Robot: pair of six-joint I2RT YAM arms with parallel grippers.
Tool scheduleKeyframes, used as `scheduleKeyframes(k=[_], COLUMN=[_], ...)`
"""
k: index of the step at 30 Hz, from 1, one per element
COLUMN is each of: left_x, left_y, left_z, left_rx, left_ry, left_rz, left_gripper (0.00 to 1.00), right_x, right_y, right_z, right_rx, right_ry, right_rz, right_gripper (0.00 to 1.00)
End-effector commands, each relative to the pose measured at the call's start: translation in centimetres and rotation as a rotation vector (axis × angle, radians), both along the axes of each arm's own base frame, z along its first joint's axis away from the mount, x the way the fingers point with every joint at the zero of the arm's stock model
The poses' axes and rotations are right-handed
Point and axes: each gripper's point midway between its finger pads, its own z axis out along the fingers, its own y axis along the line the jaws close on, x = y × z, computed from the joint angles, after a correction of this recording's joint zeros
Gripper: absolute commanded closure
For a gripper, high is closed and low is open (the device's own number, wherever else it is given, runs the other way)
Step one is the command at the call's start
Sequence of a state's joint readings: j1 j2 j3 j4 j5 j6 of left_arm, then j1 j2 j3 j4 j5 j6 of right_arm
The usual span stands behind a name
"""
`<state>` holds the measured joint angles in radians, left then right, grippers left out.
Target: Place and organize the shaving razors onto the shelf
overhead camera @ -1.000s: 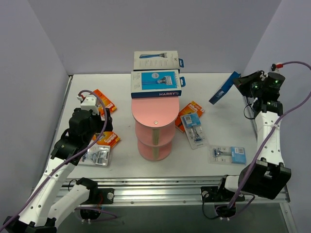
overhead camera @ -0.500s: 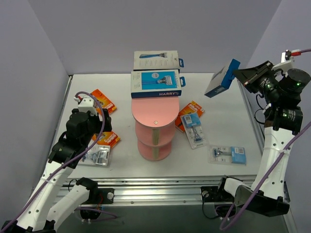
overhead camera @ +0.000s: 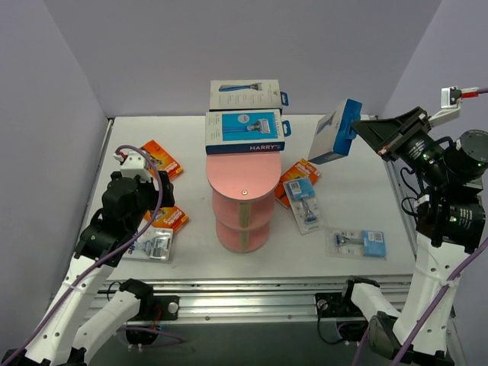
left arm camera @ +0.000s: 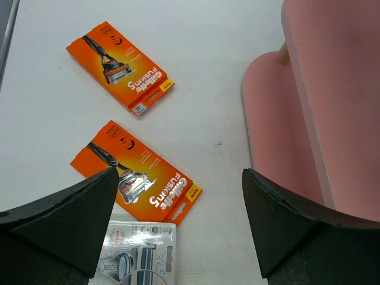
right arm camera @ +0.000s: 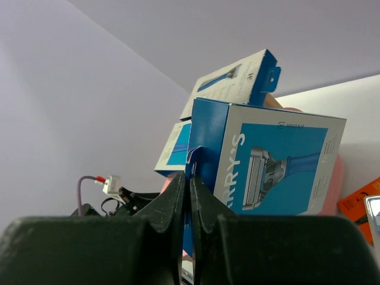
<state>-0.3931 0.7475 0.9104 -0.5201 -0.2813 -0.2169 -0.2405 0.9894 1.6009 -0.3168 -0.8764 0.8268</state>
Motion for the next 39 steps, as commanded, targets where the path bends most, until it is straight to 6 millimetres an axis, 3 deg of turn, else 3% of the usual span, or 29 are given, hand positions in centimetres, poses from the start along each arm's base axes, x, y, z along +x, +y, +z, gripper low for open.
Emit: scheduleKeyframes(k=[1,10,16,30,35,39], left_x=[0.0,-0.4,-1.0,-3.7,-5.9,-7.2], left_y=[-0.1,-0.7,-1.0,-3.4,-5.1,-7.8], left_z=[1.1,1.8,2.9,6.9,10.9,14.0], left_rx=[-0.021,-0.034,-0.065,-0.287,-0.413,-0.486], left_ry=[-0.045,-0.076,-0.125,-0.235,-0.309,-0.308], left_rz=[-0.001,-0.030,-0.053,-0.182,-0.304,-0.465], left_gripper=[0.06,0.06,0.06,0.06,0.05,0.05], right_x=[-3.7,-9.0,-11.5,-13.3,-13.3,-13.0], right_y=[1.8,4.0,5.0,6.0,6.0,5.9], right_z=[4.2,8.6,10.4,10.9,11.1,11.3], right_rx=[-0.006,0.044,0.055,0.096,0.107,0.111], right_ry=[-0.156,-0.290,-0.360,-0.368,-0.368,-0.371], right_rz=[0.080,0.190,0.262,0.343,0.353,0.356], right_gripper=[1.00,1.00,1.00,1.00,1.00,1.00])
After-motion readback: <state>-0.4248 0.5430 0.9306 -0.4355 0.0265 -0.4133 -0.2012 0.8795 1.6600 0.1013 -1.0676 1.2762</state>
